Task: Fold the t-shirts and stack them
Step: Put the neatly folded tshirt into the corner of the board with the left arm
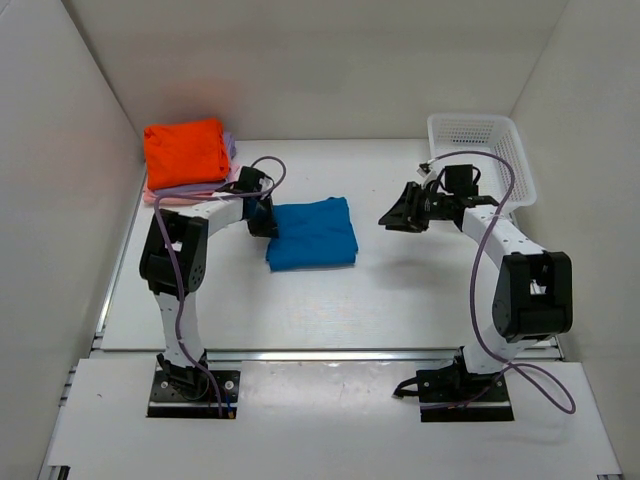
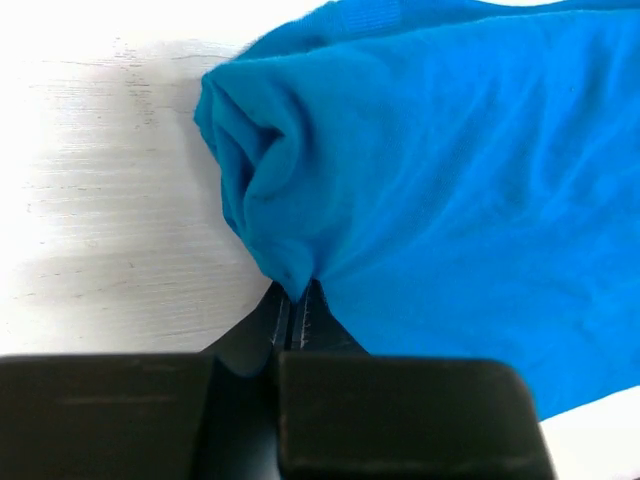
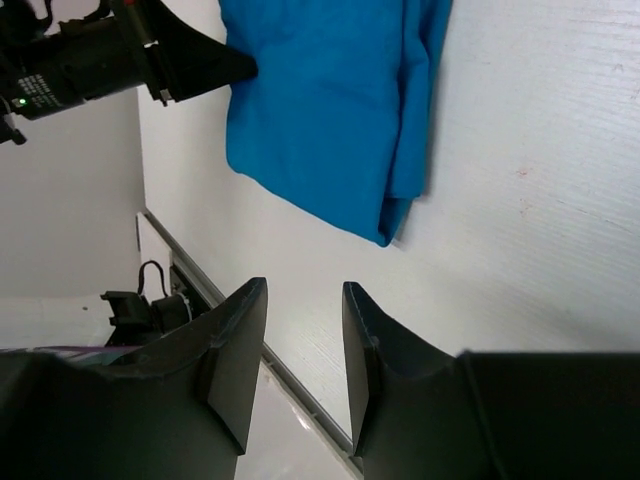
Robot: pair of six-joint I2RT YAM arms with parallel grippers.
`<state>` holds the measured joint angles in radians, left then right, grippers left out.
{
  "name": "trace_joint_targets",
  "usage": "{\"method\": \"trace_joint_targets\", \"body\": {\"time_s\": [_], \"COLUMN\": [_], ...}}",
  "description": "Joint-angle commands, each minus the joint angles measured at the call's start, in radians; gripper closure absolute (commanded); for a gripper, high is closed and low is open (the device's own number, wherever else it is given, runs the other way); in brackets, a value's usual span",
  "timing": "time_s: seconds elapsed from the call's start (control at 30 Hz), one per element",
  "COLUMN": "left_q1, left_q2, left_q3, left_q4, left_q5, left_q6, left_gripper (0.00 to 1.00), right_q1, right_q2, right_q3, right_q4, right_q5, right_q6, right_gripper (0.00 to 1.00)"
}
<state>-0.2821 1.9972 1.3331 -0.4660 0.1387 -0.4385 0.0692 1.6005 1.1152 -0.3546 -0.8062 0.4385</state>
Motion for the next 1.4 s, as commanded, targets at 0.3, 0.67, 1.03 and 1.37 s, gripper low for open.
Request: {"method": "trace_joint_targets", "body": {"time_s": [0.3, 0.67, 1.03, 1.37], "left_q1": [0.098, 0.254, 0.343, 0.406], "left_q2": [0.129, 0.418, 0.269, 0.213], "left_q3": [0.597, 1.186, 1.125, 1.12], "left_q4": [-0.241, -0.3, -0.145, -0.172], "left_q5": [-0.094, 0.016, 0.14, 0.168], "left_q6": [0.222, 0.219, 0.129, 0.081], "left_gripper": [1.0, 1.0, 1.0, 1.0], "right_q1": [-0.009, 0.011, 0.041, 0.069], "right_q2": [-0.085, -0.137, -0.105, -0.106], "right_q3": [-0.04, -0.124, -0.144, -0.18], "right_q4": [0.045, 0.212, 0.249, 0.276], "right_q5": [-0.088, -0.136, -0.11, -0.117], "right_q6": [0.031, 0.192, 0.221, 0.24], "right_gripper": [0.69, 0.7, 0.71, 0.71]}}
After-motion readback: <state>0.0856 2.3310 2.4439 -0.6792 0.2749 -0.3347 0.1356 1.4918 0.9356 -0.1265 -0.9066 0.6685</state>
